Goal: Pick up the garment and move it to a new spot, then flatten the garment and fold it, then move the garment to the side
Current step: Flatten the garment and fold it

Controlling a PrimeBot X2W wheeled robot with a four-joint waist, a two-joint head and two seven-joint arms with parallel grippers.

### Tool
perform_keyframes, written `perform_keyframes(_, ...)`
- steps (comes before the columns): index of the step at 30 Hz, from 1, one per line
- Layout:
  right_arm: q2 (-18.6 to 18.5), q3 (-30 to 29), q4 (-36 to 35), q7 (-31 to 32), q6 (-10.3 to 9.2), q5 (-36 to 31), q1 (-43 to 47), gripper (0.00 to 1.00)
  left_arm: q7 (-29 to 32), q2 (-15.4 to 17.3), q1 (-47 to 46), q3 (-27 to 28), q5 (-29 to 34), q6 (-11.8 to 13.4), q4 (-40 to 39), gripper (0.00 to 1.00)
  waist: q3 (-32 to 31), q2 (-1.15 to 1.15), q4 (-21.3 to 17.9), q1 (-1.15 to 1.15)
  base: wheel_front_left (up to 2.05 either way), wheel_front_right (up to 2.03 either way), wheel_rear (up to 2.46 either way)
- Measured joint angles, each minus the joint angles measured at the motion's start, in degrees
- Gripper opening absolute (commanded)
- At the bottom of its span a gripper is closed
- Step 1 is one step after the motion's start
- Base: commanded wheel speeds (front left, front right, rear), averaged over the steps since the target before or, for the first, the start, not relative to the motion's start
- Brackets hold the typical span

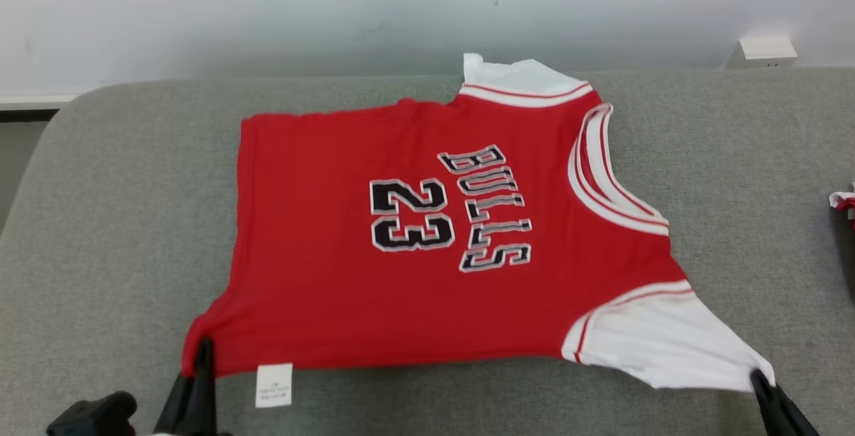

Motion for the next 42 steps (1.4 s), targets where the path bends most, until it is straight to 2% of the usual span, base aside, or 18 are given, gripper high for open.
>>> perform_keyframes(4,5.3,-7.2,-15.0,10.7,-0.01,-5.1,9.3,0.0,7.3,2.1,7.0,-0.1,1.5,3.9,-13.6,0.0,-0.5,0.0,0.0,-0.01,0.0,0.0,0.0)
perform_keyframes(7,8.3,-10.2,-23.8,16.9,-0.01,-7.9,12.4,0.0,12.1,3.6,9.3,-0.3,1.8,5.1,-19.6,0.0,-0.7,0.0,-0.1,-0.01,0.0,0.0,0.0)
perform_keyframes(10,9.5,-11.1,-28.3,21.1,-0.03,-9.5,12.3,0.0,16.4,5.0,9.5,-0.2,1.1,5.1,-20.7,0.0,-0.6,0.0,-0.2,-0.01,0.0,0.0,0.0)
perform_keyframes(13,9.9,-11.3,-28.7,23.3,-0.03,-10.0,10.0,0.0,20.5,6.0,7.6,-0.2,-1.0,4.4,-18.4,0.0,-0.2,0.0,0.0,0.0,0.0,0.0,0.0)
perform_keyframes(17,8.5,-10.4,-25.0,24.9,-0.03,-10.0,3.2,0.0,24.7,6.7,2.1,-0.3,-5.2,1.9,-12.8,0.0,1.5,0.0,0.2,0.0,0.0,0.0,0.0)
perform_keyframes(21,5.5,-8.7,-17.8,25.0,-0.03,-9.4,-5.0,0.0,27.4,6.5,-5.2,-0.6,-9.4,-0.6,-5.3,0.0,3.6,0.0,0.6,0.0,0.0,0.0,0.0)
perform_keyframes(27,2.1,-4.8,-5.5,22.2,-0.04,-7.1,-16.5,0.0,29.1,6.0,-14.6,-1.2,-12.0,-3.4,5.2,0.0,6.5,0.0,2.1,0.01,0.0,0.0,0.0)
perform_keyframes(35,-0.8,1.5,8.8,15.4,-0.04,-4.0,-28.5,0.0,27.8,4.9,-23.0,-2.5,-12.9,-6.1,13.2,0.02,8.7,0.0,4.1,0.01,0.0,0.0,0.0)
perform_keyframes(36,-1.1,2.7,10.1,14.6,-0.04,-3.6,-29.4,0.05,27.7,4.5,-23.6,-2.7,-13.2,-6.6,14.0,0.4,8.8,0.0,4.3,0.01,0.0,0.0,0.0)
perform_keyframes(37,-1.4,3.6,11.1,13.2,-0.04,-2.9,-30.1,0.48,27.3,4.0,-24.1,-2.8,-13.6,-7.1,14.7,1.0,8.9,0.0,4.4,0.01,0.0,0.0,0.0)
perform_keyframes(38,-1.5,4.4,12.1,12.1,-0.04,-2.4,-30.8,1.0,26.6,3.5,-24.5,-2.9,-13.8,-7.5,15.4,1.0,8.9,0.0,4.5,0.01,0.0,0.0,0.0)
perform_keyframes(42,-1.9,7.2,14.4,5.3,-0.04,-0.9,-31.7,1.0,22.8,2.5,-24.9,-2.9,-13.8,-8.3,16.9,1.0,8.7,0.0,4.5,0.01,0.0,0.0,0.0)
